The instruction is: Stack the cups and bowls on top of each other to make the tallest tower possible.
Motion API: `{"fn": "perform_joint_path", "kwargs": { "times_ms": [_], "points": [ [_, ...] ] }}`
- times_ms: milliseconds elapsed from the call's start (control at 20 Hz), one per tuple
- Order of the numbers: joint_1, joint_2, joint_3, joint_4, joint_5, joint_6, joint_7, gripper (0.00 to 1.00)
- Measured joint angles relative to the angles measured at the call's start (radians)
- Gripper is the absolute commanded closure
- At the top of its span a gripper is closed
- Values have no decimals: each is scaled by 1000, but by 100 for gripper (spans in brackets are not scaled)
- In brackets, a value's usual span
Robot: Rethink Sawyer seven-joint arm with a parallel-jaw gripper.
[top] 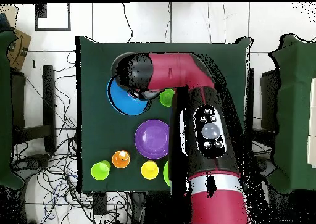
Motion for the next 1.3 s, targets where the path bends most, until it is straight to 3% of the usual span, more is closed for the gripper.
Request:
{"fn": "perform_joint_path", "kwargs": {
  "times_ms": [400,1300],
  "points": [
    [-47,34,81,-109,-1,141,-35,100],
    [-192,86,206,-176,-63,223,-209,100]
  ]
}}
